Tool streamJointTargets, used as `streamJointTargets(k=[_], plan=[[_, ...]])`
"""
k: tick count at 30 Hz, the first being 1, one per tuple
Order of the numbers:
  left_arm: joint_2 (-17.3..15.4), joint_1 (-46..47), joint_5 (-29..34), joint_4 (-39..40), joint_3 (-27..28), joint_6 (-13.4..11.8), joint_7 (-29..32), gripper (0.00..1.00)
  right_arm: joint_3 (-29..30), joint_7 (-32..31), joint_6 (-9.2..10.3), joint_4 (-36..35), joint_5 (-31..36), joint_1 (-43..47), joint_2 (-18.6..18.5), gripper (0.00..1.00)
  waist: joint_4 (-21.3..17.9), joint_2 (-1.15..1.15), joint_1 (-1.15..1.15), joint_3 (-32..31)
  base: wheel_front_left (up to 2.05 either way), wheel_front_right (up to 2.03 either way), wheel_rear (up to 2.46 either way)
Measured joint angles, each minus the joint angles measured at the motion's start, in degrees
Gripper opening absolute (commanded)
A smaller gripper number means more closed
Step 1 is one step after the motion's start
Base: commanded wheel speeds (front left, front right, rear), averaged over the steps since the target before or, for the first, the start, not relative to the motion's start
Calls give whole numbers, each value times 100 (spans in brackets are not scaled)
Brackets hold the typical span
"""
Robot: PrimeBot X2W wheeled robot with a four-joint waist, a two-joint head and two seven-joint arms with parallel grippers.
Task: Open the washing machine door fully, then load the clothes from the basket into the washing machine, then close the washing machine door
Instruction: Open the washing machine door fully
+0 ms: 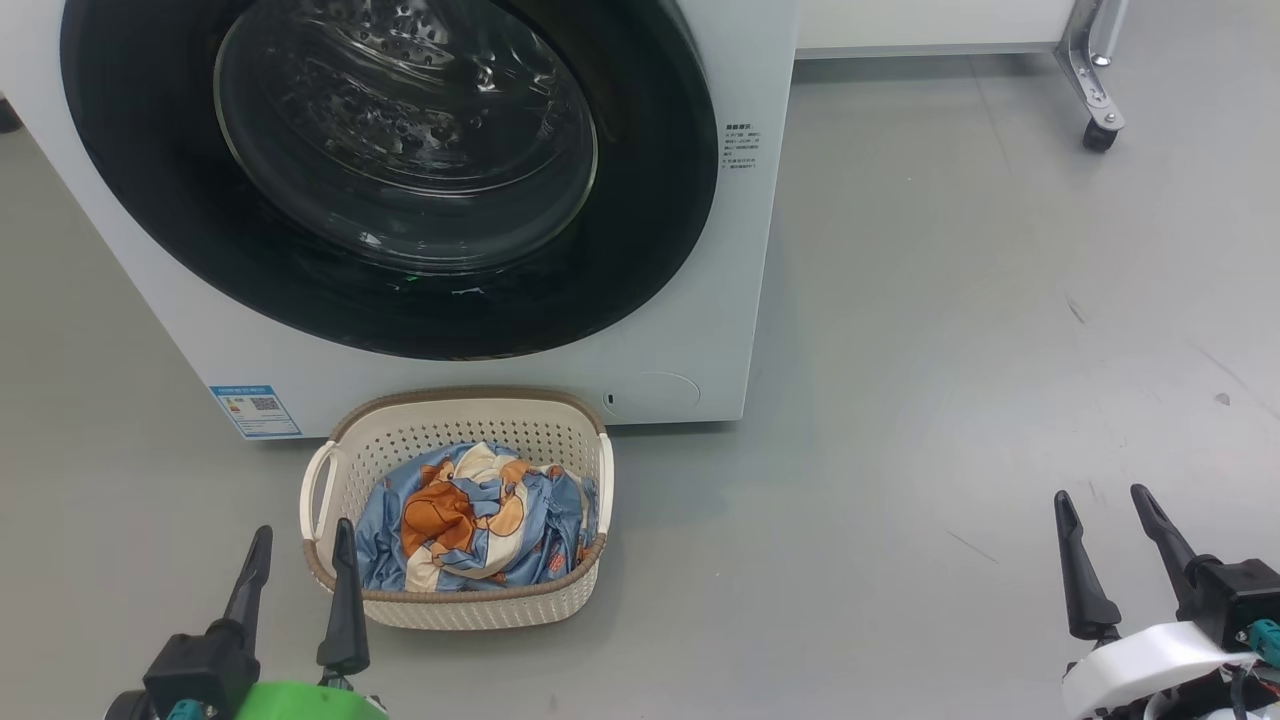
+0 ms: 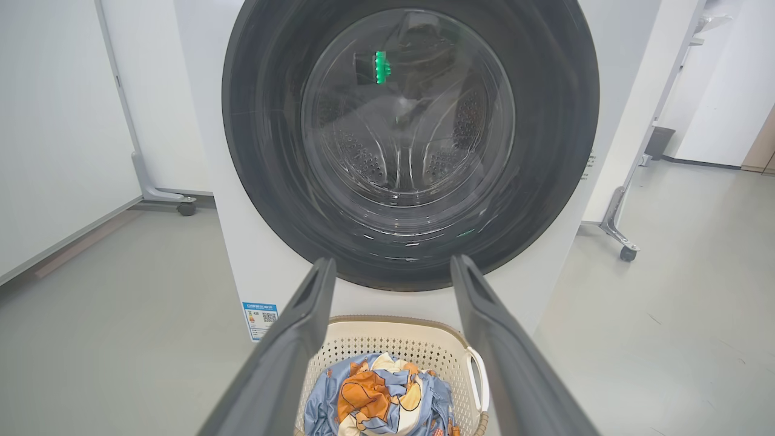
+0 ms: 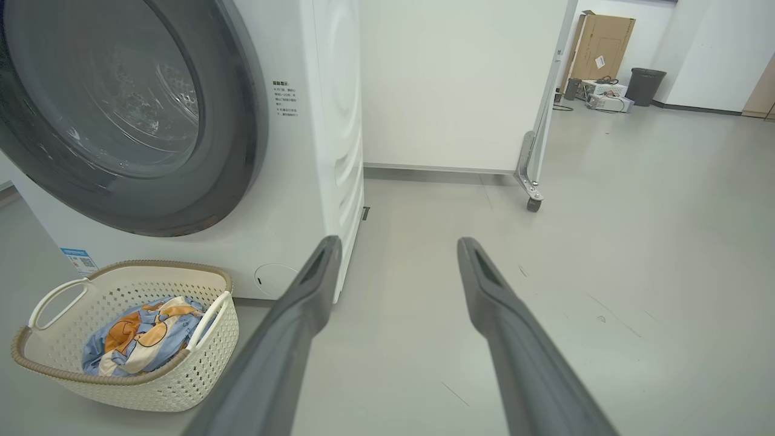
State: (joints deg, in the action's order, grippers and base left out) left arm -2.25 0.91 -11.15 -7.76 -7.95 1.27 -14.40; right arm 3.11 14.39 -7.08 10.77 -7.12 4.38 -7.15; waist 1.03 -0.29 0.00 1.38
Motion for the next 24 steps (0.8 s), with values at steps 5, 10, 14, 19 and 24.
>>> streamJointTargets(k=[5, 10, 14, 19, 24], plan=[[0, 0, 0, 0, 0, 0, 0, 100, 0, 0, 0, -4, -24, -1, 3, 100, 1, 0, 0, 1, 0, 0, -1], [0, 0, 0, 0, 0, 0, 0, 100, 0, 0, 0, -10, -46, -1, 3, 100, -1, 0, 0, 3, 0, 0, 0], [0, 0, 0, -1, 0, 0, 0, 100, 0, 0, 0, -14, -54, -1, 4, 100, -1, 0, 0, 7, 0, 0, 0], [0, 0, 0, -3, 1, 0, 0, 100, 2, 0, 0, -18, -54, -1, 5, 100, 2, 0, 0, 10, 0, 0, 0], [0, 0, 0, -8, 0, 1, 0, 100, 7, 0, 0, -21, -54, -1, 5, 100, 6, 0, 0, 10, 0, 0, 0]])
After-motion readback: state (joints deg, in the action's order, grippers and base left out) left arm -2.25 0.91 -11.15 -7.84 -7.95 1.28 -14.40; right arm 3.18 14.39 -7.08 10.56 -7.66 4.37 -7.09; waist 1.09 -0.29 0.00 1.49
